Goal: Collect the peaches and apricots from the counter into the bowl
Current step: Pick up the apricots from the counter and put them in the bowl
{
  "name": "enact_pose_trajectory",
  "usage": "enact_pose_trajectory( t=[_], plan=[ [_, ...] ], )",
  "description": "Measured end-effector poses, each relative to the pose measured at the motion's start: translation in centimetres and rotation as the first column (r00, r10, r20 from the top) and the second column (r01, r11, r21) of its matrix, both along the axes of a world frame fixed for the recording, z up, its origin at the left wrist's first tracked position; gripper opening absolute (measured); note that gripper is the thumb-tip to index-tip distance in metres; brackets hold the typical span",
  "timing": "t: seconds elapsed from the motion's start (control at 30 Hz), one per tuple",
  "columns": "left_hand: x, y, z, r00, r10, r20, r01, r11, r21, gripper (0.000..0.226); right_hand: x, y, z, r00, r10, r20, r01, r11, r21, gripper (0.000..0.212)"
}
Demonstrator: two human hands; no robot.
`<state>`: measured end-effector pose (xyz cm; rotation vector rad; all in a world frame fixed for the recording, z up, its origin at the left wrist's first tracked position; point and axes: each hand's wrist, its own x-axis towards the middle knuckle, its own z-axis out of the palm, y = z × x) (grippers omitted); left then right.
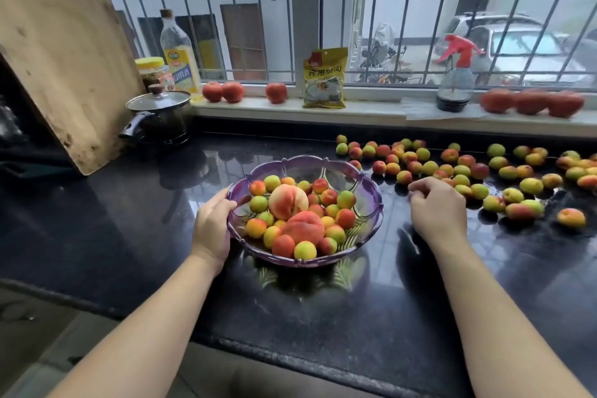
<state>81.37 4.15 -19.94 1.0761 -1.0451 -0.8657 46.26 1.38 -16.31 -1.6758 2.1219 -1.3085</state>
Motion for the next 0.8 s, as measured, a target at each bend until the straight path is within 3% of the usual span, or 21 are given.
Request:
enact_pose_trajectory(
  t=[0.13, 0.33, 0.5, 0.67, 0.8],
  plan=[
    [0.0, -0.2, 0.1, 1.000, 0.012, -0.027, -0.012, 1.000, -0.004, 0.038, -0.9, 0.1, 0.7, 0.988, -0.147, 0.041, 0.148, 0.988, -0.040, 0.024],
    [0.4, -0.4, -0.3, 0.999, 0.033, -0.025, -0.034, 0.999, -0.010, 0.037, -3.3, 0.0, 1.5, 0.990, -0.129, -0.056, 0.140, 0.933, 0.331, 0.024],
    [-0.1, -0.1, -0.4, 0.999, 0.048, -0.013, -0.048, 0.999, -0.008, 0.036, -4.2, 0.6, 2.3, 0.987, -0.020, -0.157, 0.097, 0.858, 0.505, 0.020],
    [-0.3, 0.1, -0.2, 0.997, 0.073, 0.000, -0.073, 0.997, -0.013, 0.036, -2.7, 1.5, 2.5, 0.973, 0.196, -0.125, -0.081, 0.789, 0.609, 0.033],
    [-0.4, 0.0, -0.3, 0.997, 0.070, 0.011, -0.070, 0.997, -0.012, 0.035, -1.7, 1.5, 2.3, 0.960, 0.181, -0.215, 0.003, 0.759, 0.651, 0.041]
  ],
)
